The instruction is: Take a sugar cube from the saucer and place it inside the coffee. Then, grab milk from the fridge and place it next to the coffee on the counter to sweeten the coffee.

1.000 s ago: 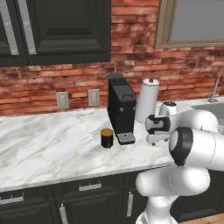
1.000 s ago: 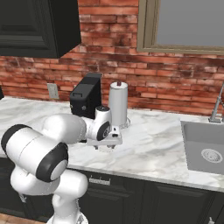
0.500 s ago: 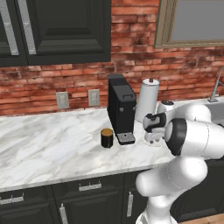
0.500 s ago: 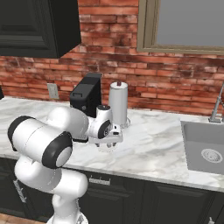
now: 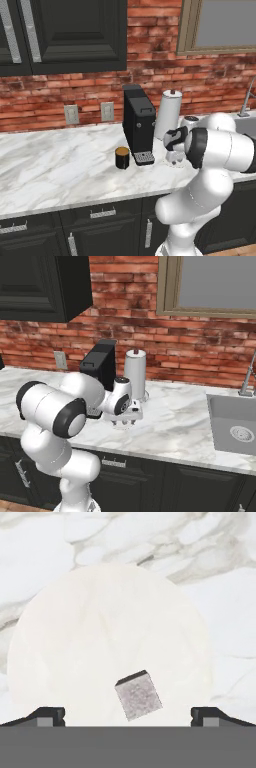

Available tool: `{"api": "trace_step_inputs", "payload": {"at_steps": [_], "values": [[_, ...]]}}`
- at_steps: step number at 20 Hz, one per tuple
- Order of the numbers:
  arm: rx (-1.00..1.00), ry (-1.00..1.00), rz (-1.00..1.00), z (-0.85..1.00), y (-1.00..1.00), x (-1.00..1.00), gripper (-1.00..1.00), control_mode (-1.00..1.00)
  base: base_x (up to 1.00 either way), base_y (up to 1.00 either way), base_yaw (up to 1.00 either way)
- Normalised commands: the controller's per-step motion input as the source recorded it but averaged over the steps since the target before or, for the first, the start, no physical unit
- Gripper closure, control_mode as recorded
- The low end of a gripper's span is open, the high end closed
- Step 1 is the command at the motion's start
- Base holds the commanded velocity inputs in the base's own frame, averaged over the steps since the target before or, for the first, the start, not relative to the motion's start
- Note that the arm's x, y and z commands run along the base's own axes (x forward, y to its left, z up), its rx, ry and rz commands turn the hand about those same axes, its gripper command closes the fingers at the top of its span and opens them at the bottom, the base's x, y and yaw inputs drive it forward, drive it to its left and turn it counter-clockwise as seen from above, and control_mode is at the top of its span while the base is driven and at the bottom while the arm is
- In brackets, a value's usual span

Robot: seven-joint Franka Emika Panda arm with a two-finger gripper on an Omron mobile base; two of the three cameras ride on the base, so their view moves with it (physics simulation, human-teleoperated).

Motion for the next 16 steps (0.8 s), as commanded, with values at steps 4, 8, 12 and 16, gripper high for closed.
{"api": "trace_step_inputs", "payload": {"at_steps": [4,8,12,16], "values": [[0.0,0.0,0.0,-0.15,-0.1,0.03,-1.0,-1.0,0.0,0.0,0.0],[0.0,0.0,0.0,-0.11,-0.02,0.14,-1.0,-1.0,0.0,0.0,0.0],[0.0,0.0,0.0,-0.02,0.0,0.27,-1.0,-1.0,0.0,0.0,0.0],[0.0,0.0,0.0,0.0,0.0,0.18,-1.0,-1.0,0.0,0.0,0.0]]}}
